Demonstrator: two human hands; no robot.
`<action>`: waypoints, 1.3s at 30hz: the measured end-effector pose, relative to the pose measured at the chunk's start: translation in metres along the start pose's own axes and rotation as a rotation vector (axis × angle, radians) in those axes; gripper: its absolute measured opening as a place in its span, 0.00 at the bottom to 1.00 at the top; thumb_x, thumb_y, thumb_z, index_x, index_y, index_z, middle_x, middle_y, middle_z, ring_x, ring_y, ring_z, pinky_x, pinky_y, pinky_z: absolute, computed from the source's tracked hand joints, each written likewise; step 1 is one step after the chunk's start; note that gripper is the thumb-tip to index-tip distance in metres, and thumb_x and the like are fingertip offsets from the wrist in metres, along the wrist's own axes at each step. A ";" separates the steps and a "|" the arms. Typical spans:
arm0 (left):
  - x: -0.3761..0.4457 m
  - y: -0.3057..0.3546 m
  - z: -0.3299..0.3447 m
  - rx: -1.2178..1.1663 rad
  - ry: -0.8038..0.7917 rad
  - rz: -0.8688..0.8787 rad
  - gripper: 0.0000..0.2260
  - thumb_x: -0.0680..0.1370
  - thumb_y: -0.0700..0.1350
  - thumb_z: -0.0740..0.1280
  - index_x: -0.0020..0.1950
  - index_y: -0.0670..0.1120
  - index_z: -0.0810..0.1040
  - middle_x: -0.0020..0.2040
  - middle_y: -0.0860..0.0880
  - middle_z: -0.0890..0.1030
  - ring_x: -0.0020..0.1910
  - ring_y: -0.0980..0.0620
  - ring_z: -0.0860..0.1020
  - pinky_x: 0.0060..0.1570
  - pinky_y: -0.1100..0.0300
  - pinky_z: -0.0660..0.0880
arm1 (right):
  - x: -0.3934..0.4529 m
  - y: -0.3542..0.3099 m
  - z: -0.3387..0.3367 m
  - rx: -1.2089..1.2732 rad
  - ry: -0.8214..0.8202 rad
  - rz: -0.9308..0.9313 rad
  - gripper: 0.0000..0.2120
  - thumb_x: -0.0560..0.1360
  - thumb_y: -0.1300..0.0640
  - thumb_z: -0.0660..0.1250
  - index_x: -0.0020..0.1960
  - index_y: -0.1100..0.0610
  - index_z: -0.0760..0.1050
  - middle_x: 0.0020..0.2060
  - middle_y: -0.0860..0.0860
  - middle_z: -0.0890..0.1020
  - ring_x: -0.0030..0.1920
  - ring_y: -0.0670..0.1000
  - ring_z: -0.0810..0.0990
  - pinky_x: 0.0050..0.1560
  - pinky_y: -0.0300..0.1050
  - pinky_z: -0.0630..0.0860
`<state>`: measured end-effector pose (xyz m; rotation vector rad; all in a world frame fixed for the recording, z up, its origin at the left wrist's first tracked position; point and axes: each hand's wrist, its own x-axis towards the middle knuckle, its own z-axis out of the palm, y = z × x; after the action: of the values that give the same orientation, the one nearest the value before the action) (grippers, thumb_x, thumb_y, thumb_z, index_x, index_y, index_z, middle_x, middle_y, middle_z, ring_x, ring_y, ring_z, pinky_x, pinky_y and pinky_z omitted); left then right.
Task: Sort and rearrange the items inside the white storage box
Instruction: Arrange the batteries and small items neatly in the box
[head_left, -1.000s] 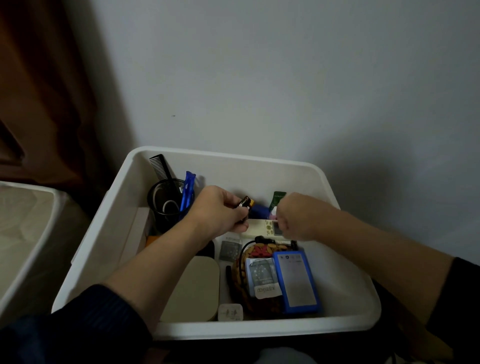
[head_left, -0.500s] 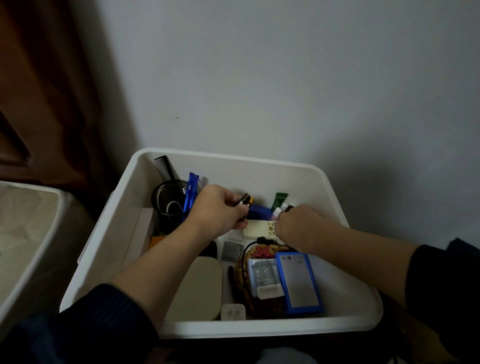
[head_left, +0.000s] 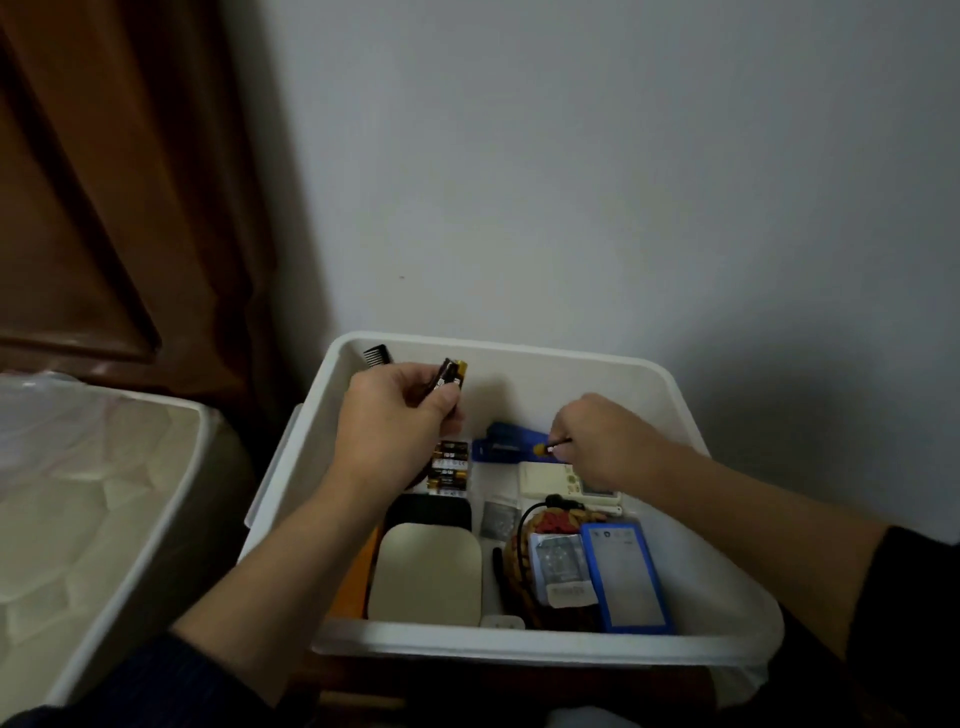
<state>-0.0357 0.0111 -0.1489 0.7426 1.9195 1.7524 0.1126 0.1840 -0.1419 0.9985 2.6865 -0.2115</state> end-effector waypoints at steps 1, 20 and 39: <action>-0.005 -0.003 -0.004 -0.003 0.005 -0.029 0.07 0.82 0.38 0.71 0.49 0.49 0.87 0.40 0.48 0.88 0.42 0.51 0.88 0.46 0.57 0.85 | 0.000 -0.010 0.007 0.090 0.009 0.039 0.11 0.82 0.53 0.68 0.61 0.57 0.82 0.55 0.57 0.82 0.54 0.57 0.82 0.58 0.49 0.80; -0.014 -0.024 -0.008 0.381 -0.061 0.042 0.08 0.82 0.40 0.70 0.59 0.45 0.86 0.45 0.50 0.86 0.47 0.53 0.85 0.54 0.51 0.84 | 0.053 -0.075 0.076 0.470 -0.104 0.486 0.10 0.74 0.58 0.78 0.50 0.62 0.81 0.39 0.57 0.87 0.43 0.54 0.88 0.50 0.52 0.86; -0.011 -0.028 -0.006 0.278 -0.003 -0.003 0.06 0.81 0.40 0.71 0.56 0.47 0.87 0.43 0.51 0.87 0.44 0.52 0.86 0.51 0.48 0.85 | 0.021 -0.061 0.032 1.235 0.098 0.177 0.05 0.80 0.51 0.71 0.53 0.50 0.85 0.46 0.47 0.89 0.29 0.45 0.80 0.26 0.39 0.71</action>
<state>-0.0337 -0.0027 -0.1763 0.8348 2.1874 1.4970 0.0634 0.1434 -0.1765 1.4941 2.3509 -1.9438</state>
